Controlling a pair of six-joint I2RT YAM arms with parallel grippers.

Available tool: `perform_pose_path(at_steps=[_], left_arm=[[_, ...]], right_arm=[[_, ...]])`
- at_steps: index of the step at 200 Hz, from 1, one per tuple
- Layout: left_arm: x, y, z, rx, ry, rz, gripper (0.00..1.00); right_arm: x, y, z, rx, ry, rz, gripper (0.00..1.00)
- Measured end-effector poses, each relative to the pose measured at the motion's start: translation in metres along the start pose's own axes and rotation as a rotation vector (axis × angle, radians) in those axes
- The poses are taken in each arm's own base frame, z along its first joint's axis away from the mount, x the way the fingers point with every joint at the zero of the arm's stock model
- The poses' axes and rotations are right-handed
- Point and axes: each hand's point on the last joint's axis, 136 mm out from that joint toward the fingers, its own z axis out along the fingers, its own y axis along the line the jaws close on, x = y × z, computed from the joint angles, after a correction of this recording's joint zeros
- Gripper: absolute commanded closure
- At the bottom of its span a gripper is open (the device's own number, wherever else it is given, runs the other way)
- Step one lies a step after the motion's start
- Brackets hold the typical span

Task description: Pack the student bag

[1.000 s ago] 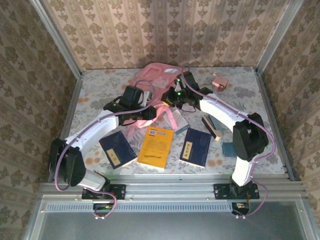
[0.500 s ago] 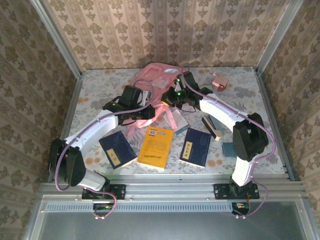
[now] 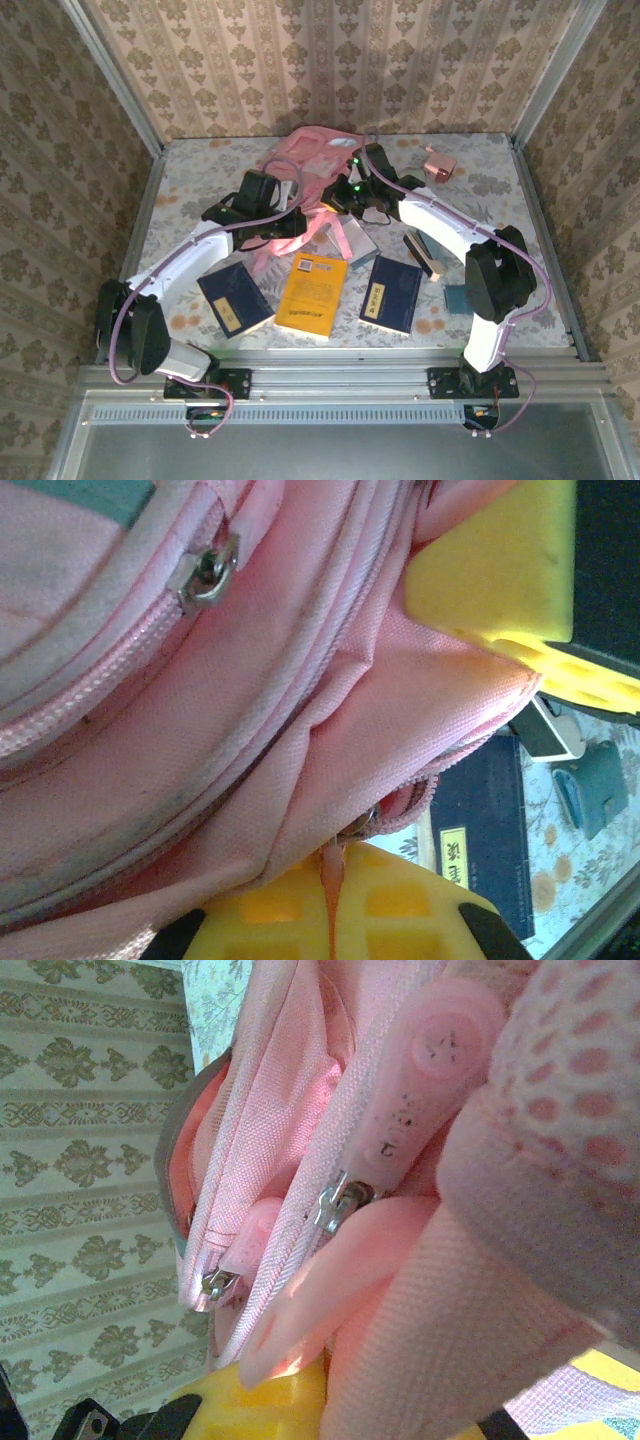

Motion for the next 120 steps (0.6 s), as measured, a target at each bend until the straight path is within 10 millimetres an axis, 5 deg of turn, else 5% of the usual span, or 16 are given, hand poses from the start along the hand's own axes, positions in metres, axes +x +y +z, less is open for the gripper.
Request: perform_pose_path(at_steps=[47, 100, 120], left_arm=[[-0.002, 0.000, -0.006, 0.020, -0.020, -0.002, 0.82], [-0.002, 0.001, -0.010, 0.041, -0.035, -0.010, 0.84], [-0.002, 0.001, -0.010, 0.046, -0.034, -0.014, 0.77]], right_arm=[[0.001, 0.002, 0.000, -0.002, 0.002, -0.019, 1.00], [0.003, 0.006, 0.000, -0.010, 0.007, -0.035, 1.00], [0.003, 0.006, 0.000, -0.011, 0.007, -0.035, 1.00]])
